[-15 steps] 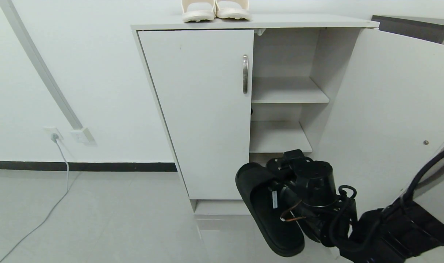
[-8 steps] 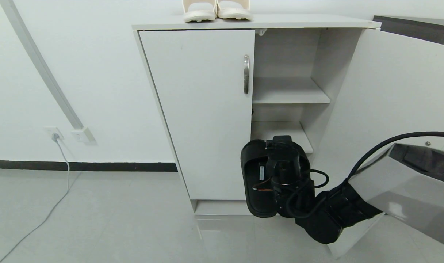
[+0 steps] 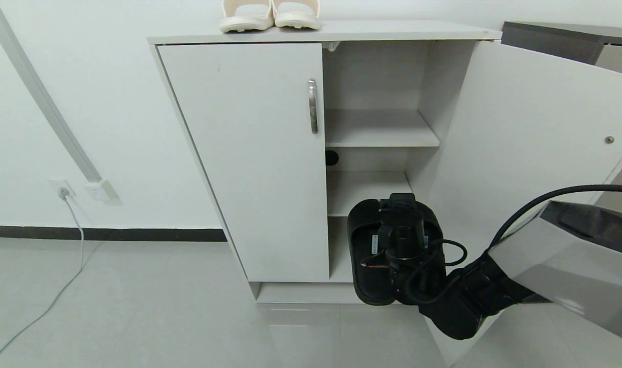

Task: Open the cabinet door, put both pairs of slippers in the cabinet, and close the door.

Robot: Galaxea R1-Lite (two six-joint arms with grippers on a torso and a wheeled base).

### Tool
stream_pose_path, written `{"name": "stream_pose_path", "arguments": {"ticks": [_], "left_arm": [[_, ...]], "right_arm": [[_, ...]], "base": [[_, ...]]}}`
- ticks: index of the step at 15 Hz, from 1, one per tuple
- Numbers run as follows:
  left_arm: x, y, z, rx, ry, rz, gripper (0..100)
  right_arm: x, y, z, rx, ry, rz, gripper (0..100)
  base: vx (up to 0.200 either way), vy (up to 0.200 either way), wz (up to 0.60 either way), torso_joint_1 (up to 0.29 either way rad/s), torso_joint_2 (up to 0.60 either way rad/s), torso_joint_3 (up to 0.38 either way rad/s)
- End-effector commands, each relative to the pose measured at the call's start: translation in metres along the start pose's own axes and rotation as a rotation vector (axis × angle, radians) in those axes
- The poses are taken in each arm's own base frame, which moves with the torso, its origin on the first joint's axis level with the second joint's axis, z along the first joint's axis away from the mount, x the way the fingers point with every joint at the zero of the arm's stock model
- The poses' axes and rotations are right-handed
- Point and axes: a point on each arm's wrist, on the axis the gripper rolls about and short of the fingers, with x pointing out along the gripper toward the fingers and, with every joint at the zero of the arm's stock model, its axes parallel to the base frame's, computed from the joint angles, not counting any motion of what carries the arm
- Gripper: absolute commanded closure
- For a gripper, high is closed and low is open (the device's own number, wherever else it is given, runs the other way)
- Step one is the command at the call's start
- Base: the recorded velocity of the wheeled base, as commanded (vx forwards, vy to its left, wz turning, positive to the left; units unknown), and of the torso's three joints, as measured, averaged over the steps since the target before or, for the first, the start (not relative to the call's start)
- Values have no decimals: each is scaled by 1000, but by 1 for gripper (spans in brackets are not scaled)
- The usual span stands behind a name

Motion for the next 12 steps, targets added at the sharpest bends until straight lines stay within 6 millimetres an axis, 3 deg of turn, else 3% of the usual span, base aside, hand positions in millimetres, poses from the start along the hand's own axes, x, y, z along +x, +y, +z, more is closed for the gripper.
{"name": "stream_pose_path", "arguments": {"ticks": [1, 7, 12], "left_arm": [[0, 0, 0, 0, 1, 2, 100], [0, 0, 0, -3, 3, 2, 100], [0, 0, 0, -3, 3, 2, 100]], "right_arm": [[-1, -1, 2, 4, -3, 0, 100], [3, -11, -5, -16, 19, -25, 100], [-10, -23, 0, -12, 21, 15, 100]], "base": [[0, 0, 0, 0, 0, 0], [0, 0, 0, 0, 0, 0], [0, 0, 0, 0, 0, 0]]}}
